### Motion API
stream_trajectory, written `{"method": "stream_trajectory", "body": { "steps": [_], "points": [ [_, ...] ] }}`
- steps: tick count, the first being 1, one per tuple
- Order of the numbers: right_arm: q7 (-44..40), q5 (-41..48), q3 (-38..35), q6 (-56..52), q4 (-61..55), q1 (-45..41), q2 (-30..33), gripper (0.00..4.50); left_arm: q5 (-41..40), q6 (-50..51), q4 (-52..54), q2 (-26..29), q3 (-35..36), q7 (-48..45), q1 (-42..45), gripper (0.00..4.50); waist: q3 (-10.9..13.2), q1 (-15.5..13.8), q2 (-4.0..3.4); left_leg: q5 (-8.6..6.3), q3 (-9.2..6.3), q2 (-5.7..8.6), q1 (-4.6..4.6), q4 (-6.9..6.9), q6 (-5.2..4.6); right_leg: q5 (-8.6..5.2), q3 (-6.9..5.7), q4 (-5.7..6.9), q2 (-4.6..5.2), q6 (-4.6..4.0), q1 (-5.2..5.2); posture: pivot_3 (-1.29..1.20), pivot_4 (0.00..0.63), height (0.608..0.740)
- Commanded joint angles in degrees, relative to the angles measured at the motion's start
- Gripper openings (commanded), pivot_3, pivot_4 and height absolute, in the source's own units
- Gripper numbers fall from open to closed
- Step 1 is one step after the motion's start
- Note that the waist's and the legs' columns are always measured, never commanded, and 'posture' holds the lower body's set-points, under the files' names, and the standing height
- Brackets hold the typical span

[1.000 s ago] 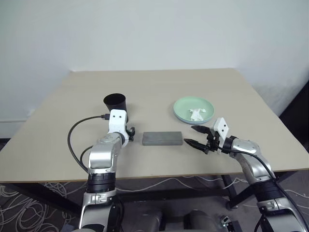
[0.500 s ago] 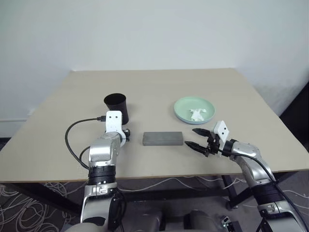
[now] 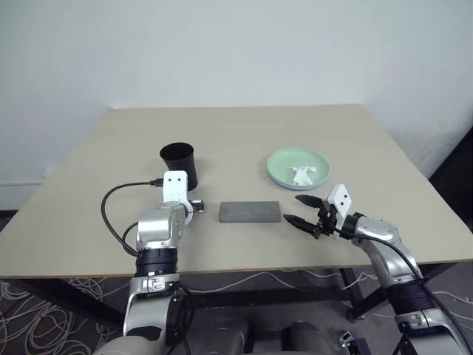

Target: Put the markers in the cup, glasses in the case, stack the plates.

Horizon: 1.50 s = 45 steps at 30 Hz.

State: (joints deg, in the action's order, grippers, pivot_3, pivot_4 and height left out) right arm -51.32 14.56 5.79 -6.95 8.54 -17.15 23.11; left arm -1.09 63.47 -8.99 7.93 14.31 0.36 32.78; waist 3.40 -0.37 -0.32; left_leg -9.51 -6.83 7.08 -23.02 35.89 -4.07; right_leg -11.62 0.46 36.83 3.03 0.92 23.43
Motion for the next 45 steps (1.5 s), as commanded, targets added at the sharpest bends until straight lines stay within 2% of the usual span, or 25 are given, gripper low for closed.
{"method": "stream_trajectory", "body": {
  "steps": [1, 9, 16, 18, 23, 28, 33, 37, 45],
  "points": [
    [0.2, 0.5, -0.9, 0.7, -1.7, -0.8, 0.0, 3.56, -2.1, 0.3, 0.8, -0.7, 1.1, -0.1, 1.5, 2.77, 0.0, 0.0, 0.00, 0.00, 0.00, 0.00, -0.01, -0.01, 0.00, 0.00, 0.00, -0.01, 0.00, 0.00, 0.01, 0.00, 0.000, 0.738],
    [0.2, 0.3, -0.8, 1.1, -0.9, -1.3, -0.2, 3.56, -2.7, 0.2, 1.0, -0.2, 0.9, -0.7, 1.8, 0.14, 0.0, -0.3, -0.01, 0.00, 0.00, 0.03, -0.06, -0.03, 0.00, -0.01, -0.06, -0.09, 0.07, 0.01, 0.01, 0.00, 0.000, 0.738],
    [0.3, 0.1, -0.7, 1.3, -0.6, -1.5, -0.4, 3.56, -2.8, -0.8, 1.6, 0.9, -1.6, -2.1, 1.9, 0.11, 0.0, -0.2, -0.01, 0.00, -0.03, 0.03, -0.26, -0.03, 0.00, -0.01, -0.15, -0.09, 0.09, 0.01, 0.14, 0.00, 0.000, 0.738],
    [0.4, 0.1, -0.8, 1.4, -0.4, -1.5, -0.4, 3.56, -3.4, -4.1, 3.1, 2.2, -4.2, -5.6, 1.4, 0.11, 0.0, -0.3, 0.00, 0.00, -0.03, 0.03, -0.36, -0.02, 0.00, 0.00, -0.17, -0.09, 0.10, 0.01, 0.24, 0.00, 0.000, 0.738],
    [-0.6, 1.2, -1.3, 1.2, -0.9, -2.1, -0.4, 3.56, -4.7, -20.3, 5.3, 6.7, -8.5, -16.0, 2.0, 0.11, 0.0, -0.2, 0.00, 0.01, -0.01, 0.04, -0.62, -0.03, 0.01, 0.01, -0.13, -0.10, 0.08, 0.02, 0.68, 0.00, 0.000, 0.738],
    [-4.8, 5.9, -1.9, -2.0, -4.5, -2.2, 0.3, 3.56, -6.7, -35.7, 1.8, 8.5, -7.3, -20.9, 5.6, 0.11, 0.0, -0.2, 0.01, 0.01, 0.06, 0.03, -0.62, -0.24, 0.02, 0.02, 0.04, -0.11, 0.03, 0.04, 0.85, 0.00, 0.000, 0.738],
    [-4.9, 6.0, -2.2, -2.4, -4.5, -3.0, 0.5, 3.56, -5.5, -55.3, -14.0, 11.6, -3.3, -17.7, 13.9, 0.11, 0.0, -0.2, 0.02, 0.01, 0.06, 0.03, -0.61, -0.22, 0.02, 0.05, 0.02, -0.13, 0.02, 0.09, 0.82, 0.00, 0.000, 0.738],
    [-4.9, 6.0, -2.1, -2.4, -4.6, -3.1, 0.5, 3.56, -2.8, -69.3, -29.8, 14.0, -4.0, -15.6, 20.0, 0.11, 0.0, -0.3, 0.03, 0.01, 0.08, 0.03, -0.57, -0.22, 0.02, 0.08, -0.01, -0.11, 0.02, 0.11, 0.83, 0.00, 0.000, 0.738],
    [-4.0, 5.7, -2.3, -2.3, -4.9, -2.8, 0.3, 3.56, -1.7, -82.8, -50.5, 13.3, -3.9, -14.5, 26.4, 0.11, 0.0, -0.6, 0.10, 0.02, 0.09, 0.12, -0.62, -0.09, -0.01, 0.10, -0.28, -0.17, 0.05, 0.19, 0.80, 0.00, 0.000, 0.738]
  ]
}}
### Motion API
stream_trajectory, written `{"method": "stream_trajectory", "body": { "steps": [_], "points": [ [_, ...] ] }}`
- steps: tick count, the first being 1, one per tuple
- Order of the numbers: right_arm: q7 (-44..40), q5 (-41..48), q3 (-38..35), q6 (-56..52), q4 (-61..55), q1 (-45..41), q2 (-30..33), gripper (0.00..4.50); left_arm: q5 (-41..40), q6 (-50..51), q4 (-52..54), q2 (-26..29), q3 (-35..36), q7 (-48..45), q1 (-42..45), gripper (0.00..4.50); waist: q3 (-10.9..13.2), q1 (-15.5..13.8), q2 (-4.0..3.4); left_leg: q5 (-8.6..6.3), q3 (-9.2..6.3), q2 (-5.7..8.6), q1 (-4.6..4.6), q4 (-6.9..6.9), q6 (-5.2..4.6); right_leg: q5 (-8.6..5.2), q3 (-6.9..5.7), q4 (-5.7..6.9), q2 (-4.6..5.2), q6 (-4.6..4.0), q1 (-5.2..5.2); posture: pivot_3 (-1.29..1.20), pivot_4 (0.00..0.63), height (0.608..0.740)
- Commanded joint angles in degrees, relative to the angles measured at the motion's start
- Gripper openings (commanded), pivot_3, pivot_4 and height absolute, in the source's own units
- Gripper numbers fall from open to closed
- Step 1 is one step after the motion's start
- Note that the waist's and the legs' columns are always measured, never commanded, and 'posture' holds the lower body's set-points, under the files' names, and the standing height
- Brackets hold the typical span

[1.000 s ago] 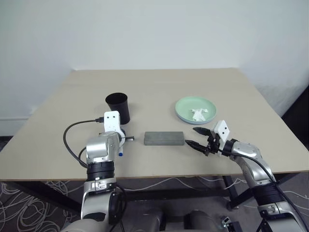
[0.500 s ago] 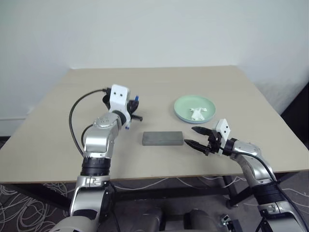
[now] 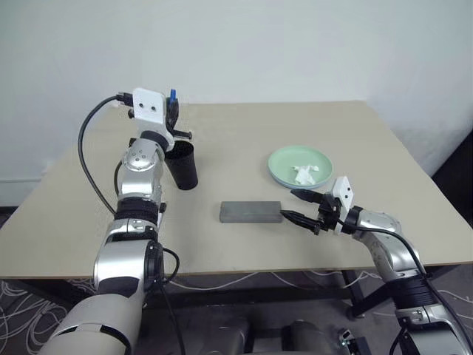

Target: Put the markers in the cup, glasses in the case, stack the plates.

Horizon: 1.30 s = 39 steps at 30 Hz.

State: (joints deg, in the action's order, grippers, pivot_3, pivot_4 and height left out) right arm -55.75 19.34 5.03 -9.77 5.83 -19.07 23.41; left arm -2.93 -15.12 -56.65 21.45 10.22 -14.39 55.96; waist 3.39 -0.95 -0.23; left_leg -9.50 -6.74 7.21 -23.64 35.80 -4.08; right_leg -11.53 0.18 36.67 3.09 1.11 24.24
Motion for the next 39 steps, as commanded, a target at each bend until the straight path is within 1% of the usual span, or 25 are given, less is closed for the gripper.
{"method": "stream_trajectory", "body": {
  "steps": [1, 4, 6, 7, 9, 10, 12, 17, 20, 23, 24, 27, 30, 32, 35, 39],
  "points": [
    [0.6, 1.0, -1.6, 0.5, -2.4, -0.7, 0.0, 3.56, 0.0, -5.0, -4.1, -0.3, 0.2, 0.2, 3.5, 0.11, 0.0, 0.0, 0.01, 0.00, 0.00, 0.00, 0.00, 0.00, 0.00, 0.00, -0.01, 0.00, 0.00, 0.00, 0.00, 0.00, 0.000, 0.738],
    [1.0, 1.2, -1.8, 0.4, -3.0, -0.3, 0.1, 3.56, 0.1, -6.8, -7.1, -0.4, 0.2, 0.4, 4.1, 0.11, 0.0, 0.0, 0.01, 0.00, 0.00, -0.01, -0.01, 0.01, 0.00, 0.00, -0.03, 0.04, 0.00, 0.00, -0.01, 0.00, 0.000, 0.738],
    [1.2, 1.2, -1.8, 0.4, -3.2, -0.2, 0.2, 3.56, 0.3, -7.5, -8.3, -0.4, 0.2, 0.8, 4.3, 0.84, 0.0, 0.1, 0.02, 0.00, -0.01, -0.02, -0.01, 0.01, 0.00, 0.00, -0.05, 0.05, 0.00, 0.00, -0.01, 0.00, 0.000, 0.738],
    [1.3, 1.2, -1.9, 0.3, -3.3, 0.0, 0.2, 3.56, 0.2, -7.6, -8.6, -0.4, 0.2, 0.9, 4.4, 1.11, 0.0, 0.1, 0.02, 0.00, -0.01, -0.02, 0.00, 0.01, 0.00, 0.00, -0.05, 0.06, 0.00, 0.00, -0.01, 0.00, 0.000, 0.738],
    [1.3, 1.2, -1.9, 0.2, -3.6, 0.2, 0.3, 3.56, 0.3, -8.0, -9.2, -0.5, 0.2, 1.1, 4.5, 1.78, 0.0, 0.1, 0.02, 0.00, -0.02, -0.02, 0.00, 0.03, 0.00, 0.01, -0.07, 0.06, 0.00, 0.00, -0.03, 0.00, 0.000, 0.738],
    [1.4, 1.3, -2.0, 0.2, -3.8, 0.3, 0.3, 3.56, 0.3, -8.1, -9.3, -0.6, 0.1, 1.1, 4.5, 2.18, 0.0, 0.2, 0.02, 0.00, -0.02, -0.02, 0.00, 0.05, 0.00, 0.01, -0.08, 0.06, 0.00, 0.00, -0.04, 0.00, 0.000, 0.738],
    [1.4, 1.2, -2.0, 0.2, -3.7, 0.2, 0.3, 3.56, 0.4, -8.4, -9.5, -0.6, 0.0, 1.1, 4.6, 2.78, 0.0, 0.2, 0.02, 0.00, -0.02, -0.02, 0.00, 0.08, 0.00, 0.01, -0.10, 0.06, 0.00, 0.01, -0.05, 0.00, 0.000, 0.738],
    [1.3, 1.0, -1.9, 0.3, -3.3, -0.2, 0.1, 3.56, 0.0, -8.4, -8.9, -0.8, 0.1, 0.8, 4.4, 2.78, 0.0, 0.3, 0.02, 0.00, -0.02, -0.02, 0.00, 0.13, -0.01, 0.01, -0.12, 0.08, -0.01, 0.01, -0.07, 0.00, 0.000, 0.738],
    [1.3, 0.8, -1.7, 0.4, -3.1, -0.4, 0.0, 3.56, -1.5, -7.2, -7.0, -0.6, 0.8, -1.2, 3.9, 2.78, 0.0, 0.3, 0.02, 0.00, -0.03, -0.02, 0.00, 0.14, 0.00, 0.02, -0.13, 0.09, -0.01, 0.01, -0.08, 0.00, 0.000, 0.738],
    [1.2, 0.8, -1.7, 0.4, -3.2, -0.4, 0.0, 3.56, -3.8, -1.9, -3.1, 0.0, 2.4, -1.3, 2.9, 2.78, 0.0, 0.3, 0.02, 0.00, -0.03, -0.02, 0.00, 0.16, 0.00, 0.02, -0.14, 0.10, -0.01, 0.01, -0.07, 0.00, 0.000, 0.738],
    [1.1, 0.9, -1.7, 0.4, -3.3, -0.4, 0.1, 3.56, -4.0, 1.4, -1.0, 0.6, 2.7, 0.1, 2.4, 2.78, 0.0, 0.3, 0.02, 0.00, -0.03, -0.02, 0.00, 0.16, -0.01, 0.02, -0.13, 0.10, -0.01, 0.01, -0.08, 0.00, 0.000, 0.738],
    [0.5, 1.3, -1.8, 0.2, -3.8, -0.2, 0.5, 3.56, -3.5, 16.7, 9.9, 2.5, 2.9, 4.4, -0.5, 2.78, 0.0, 0.6, 0.02, 0.00, -0.04, -0.02, 0.00, 0.17, -0.01, 0.01, -0.12, 0.12, -0.03, 0.01, -0.07, 0.00, 0.000, 0.738],
    [-0.5, 2.0, -2.2, -0.3, -4.4, 0.0, 1.0, 3.56, -5.9, 31.9, 27.0, 3.4, 3.3, 4.4, -6.0, 2.78, 0.0, 0.9, 0.01, 0.00, -0.04, -0.04, 0.03, 0.15, 0.00, 0.01, -0.06, 0.15, -0.06, 0.01, -0.05, 0.00, 0.000, 0.738],
    [-1.3, 2.6, -2.3, -0.5, -4.5, 0.0, 1.3, 3.56, -7.7, 44.3, 35.5, 4.4, 4.2, 5.5, -8.6, 2.78, 0.0, 0.9, 0.02, 0.00, -0.04, -0.05, 0.04, 0.14, 0.00, 0.01, -0.05, 0.15, -0.07, 0.01, -0.04, 0.00, 0.000, 0.738],
    [-2.1, 2.8, -2.1, -0.6, -4.0, -0.7, 1.3, 3.56, -9.8, 60.2, 43.7, 6.1, 7.1, 7.9, -11.0, 2.78, 0.0, 0.8, 0.03, 0.00, -0.06, -0.05, 0.05, 0.17, 0.00, 0.02, -0.06, 0.18, -0.14, 0.00, -0.06, 0.00, 0.000, 0.738],
    [-2.8, 2.6, -1.8, -0.5, -2.8, -1.5, 0.9, 3.56, -9.8, 73.0, 52.4, 8.5, 8.2, 9.4, -13.2, 2.78, 0.0, 0.9, 0.02, 0.00, -0.07, -0.05, 0.11, 0.18, 0.00, 0.02, -0.04, 0.26, -0.16, -0.02, -0.07, 0.00, 0.000, 0.738]
  ]
}}
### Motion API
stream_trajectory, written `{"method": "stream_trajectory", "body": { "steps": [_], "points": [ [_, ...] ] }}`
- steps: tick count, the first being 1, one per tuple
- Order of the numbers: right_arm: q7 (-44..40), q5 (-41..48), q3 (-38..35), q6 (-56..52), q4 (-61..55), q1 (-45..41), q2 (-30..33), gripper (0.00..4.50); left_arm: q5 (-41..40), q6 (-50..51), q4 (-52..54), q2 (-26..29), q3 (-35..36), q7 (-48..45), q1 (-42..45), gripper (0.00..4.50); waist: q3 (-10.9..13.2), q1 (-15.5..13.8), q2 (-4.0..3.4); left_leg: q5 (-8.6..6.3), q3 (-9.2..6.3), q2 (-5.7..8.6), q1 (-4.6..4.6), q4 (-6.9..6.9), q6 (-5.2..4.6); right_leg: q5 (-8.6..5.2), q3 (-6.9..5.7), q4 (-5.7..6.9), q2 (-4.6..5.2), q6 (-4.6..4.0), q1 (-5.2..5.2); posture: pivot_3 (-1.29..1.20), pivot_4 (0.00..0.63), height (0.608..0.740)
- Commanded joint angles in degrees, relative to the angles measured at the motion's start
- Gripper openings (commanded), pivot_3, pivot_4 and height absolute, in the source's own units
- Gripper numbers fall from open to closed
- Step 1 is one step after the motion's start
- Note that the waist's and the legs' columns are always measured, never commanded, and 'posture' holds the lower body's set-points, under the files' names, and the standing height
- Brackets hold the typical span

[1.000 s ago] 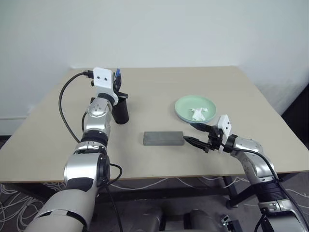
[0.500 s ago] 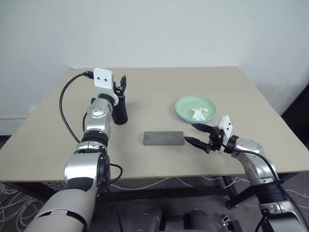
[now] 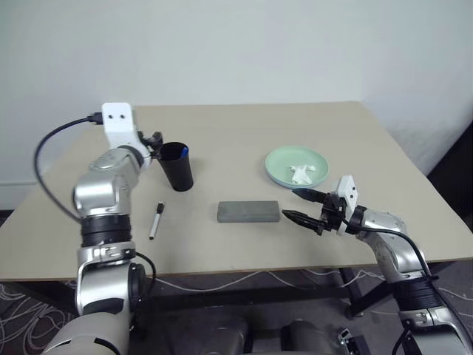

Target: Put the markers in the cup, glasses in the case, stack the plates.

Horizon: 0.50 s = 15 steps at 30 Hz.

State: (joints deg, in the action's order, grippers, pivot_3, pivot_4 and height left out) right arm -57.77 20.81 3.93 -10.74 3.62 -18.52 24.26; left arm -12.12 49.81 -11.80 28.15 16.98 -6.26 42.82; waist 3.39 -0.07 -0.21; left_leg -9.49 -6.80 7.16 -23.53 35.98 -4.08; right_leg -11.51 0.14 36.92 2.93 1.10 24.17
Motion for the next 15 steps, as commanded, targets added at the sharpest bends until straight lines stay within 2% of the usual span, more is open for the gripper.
{"method": "stream_trajectory", "body": {
  "steps": [1, 3, 7, 9, 12, 15],
  "points": [
    [-0.9, 1.1, -0.6, 0.5, -0.5, -2.2, 0.0, 3.56, -0.8, 11.0, 9.1, 2.1, 1.9, 1.5, -0.5, 2.78, 0.0, -0.1, -0.01, 0.00, 0.00, 0.00, 0.01, -0.01, 0.01, 0.00, 0.01, 0.02, 0.01, -0.01, 0.00, 0.00, 0.000, 0.738],
    [-1.1, 0.9, -0.5, 0.6, 0.0, -2.5, -0.2, 3.56, -0.9, 16.5, 12.8, 3.0, 2.1, 1.5, -2.3, 2.78, 0.0, -0.1, -0.02, 0.00, -0.01, 0.00, 0.02, -0.02, 0.01, -0.01, 0.00, 0.03, 0.01, -0.02, -0.01, 0.00, 0.000, 0.738],
    [-1.5, 0.5, -0.1, 0.9, 0.9, -3.1, -0.7, 3.56, -0.6, 25.2, 17.6, 1.1, 2.8, 2.0, -8.0, 2.78, 0.0, -0.2, -0.04, 0.00, 0.01, 0.00, 0.05, -0.05, 0.01, -0.01, 0.07, 0.04, 0.01, -0.02, 0.01, 0.00, 0.000, 0.738],
    [-1.6, 0.5, 0.0, 1.0, 1.2, -3.3, -0.9, 3.56, 0.6, 27.1, 18.2, 0.3, 2.3, 3.0, -10.4, 2.78, 0.0, -0.2, -0.04, 0.00, 0.01, 0.00, 0.06, -0.06, 0.02, -0.01, 0.13, 0.04, 0.02, -0.03, 0.02, 0.00, 0.000, 0.738],
    [-1.6, 0.3, 0.1, 1.2, 1.4, -3.3, -1.0, 3.56, -0.3, 29.0, 16.3, -4.1, 6.4, 3.9, -11.2, 2.78, 0.0, -0.5, -0.02, 0.00, 0.01, -0.01, 0.05, -0.08, 0.02, 0.00, 0.15, 0.04, 0.02, -0.04, 0.04, 0.00, 0.000, 0.738],
    [-1.3, 0.3, 0.2, 1.2, 1.2, -3.2, -1.0, 3.56, -0.2, 28.2, 13.8, -5.4, 6.7, 3.2, -11.9, 2.78, 0.0, -0.5, -0.01, 0.00, 0.01, -0.01, 0.05, -0.07, 0.02, 0.00, 0.13, 0.04, 0.05, -0.05, 0.01, 0.00, 0.000, 0.738]
  ]
}}
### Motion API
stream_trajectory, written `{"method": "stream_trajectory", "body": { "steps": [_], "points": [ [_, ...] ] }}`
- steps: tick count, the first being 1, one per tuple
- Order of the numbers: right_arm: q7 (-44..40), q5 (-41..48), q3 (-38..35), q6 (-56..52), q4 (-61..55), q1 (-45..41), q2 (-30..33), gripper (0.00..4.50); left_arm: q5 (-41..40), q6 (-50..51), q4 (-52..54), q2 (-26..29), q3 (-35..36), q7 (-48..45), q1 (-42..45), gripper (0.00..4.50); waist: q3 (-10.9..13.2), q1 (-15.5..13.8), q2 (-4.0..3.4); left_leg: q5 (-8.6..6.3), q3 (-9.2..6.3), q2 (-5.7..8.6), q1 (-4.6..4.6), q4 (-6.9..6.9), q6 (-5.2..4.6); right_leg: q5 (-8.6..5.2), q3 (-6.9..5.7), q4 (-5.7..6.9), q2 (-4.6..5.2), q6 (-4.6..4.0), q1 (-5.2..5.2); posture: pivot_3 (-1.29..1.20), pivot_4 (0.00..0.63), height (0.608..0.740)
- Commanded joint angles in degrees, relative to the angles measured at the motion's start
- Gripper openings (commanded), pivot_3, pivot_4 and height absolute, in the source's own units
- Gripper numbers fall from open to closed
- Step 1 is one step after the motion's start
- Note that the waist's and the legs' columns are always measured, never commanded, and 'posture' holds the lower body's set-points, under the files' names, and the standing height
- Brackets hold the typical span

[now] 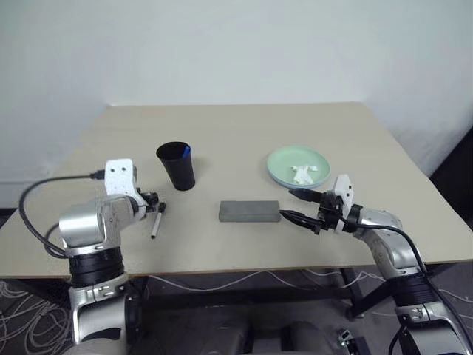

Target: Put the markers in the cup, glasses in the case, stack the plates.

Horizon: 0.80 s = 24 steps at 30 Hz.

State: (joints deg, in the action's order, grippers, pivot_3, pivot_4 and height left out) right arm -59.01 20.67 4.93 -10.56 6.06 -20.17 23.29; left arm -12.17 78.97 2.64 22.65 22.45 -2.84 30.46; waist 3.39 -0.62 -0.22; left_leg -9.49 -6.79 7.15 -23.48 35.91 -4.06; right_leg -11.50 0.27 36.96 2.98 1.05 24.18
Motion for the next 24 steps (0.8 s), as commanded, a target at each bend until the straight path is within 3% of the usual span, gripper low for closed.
{"method": "stream_trajectory", "body": {
  "steps": [1, 23, 24],
  "points": [
    [0.1, 0.4, -0.8, 1.0, -1.3, -1.5, -0.1, 3.56, 0.0, -1.5, -1.8, 0.1, 0.8, -0.5, 0.3, 2.78, 0.0, 0.0, 0.00, 0.00, 0.01, 0.00, 0.00, 0.00, 0.00, 0.00, 0.01, 0.00, 0.00, -0.01, 0.01, 0.00, 0.000, 0.738],
    [2.6, 0.1, -0.8, 1.8, -1.9, 0.3, 0.0, 3.56, 2.4, -16.9, -21.3, 1.8, -7.5, -5.0, 5.0, 2.78, 0.0, 0.0, -0.14, -0.01, -0.03, -0.02, -0.05, -0.15, 0.01, 0.01, 0.16, 0.05, 0.08, -0.21, -0.01, 0.00, 0.000, 0.738],
    [2.6, 0.0, -0.8, 1.8, -1.9, 0.3, 0.0, 3.56, 2.4, -17.7, -21.7, 1.8, -7.7, -5.2, 5.2, 2.61, 0.0, 0.0, -0.14, -0.01, -0.03, -0.02, -0.05, -0.15, 0.00, 0.01, 0.16, 0.05, 0.09, -0.21, -0.01, 0.00, 0.000, 0.738]
  ]
}}
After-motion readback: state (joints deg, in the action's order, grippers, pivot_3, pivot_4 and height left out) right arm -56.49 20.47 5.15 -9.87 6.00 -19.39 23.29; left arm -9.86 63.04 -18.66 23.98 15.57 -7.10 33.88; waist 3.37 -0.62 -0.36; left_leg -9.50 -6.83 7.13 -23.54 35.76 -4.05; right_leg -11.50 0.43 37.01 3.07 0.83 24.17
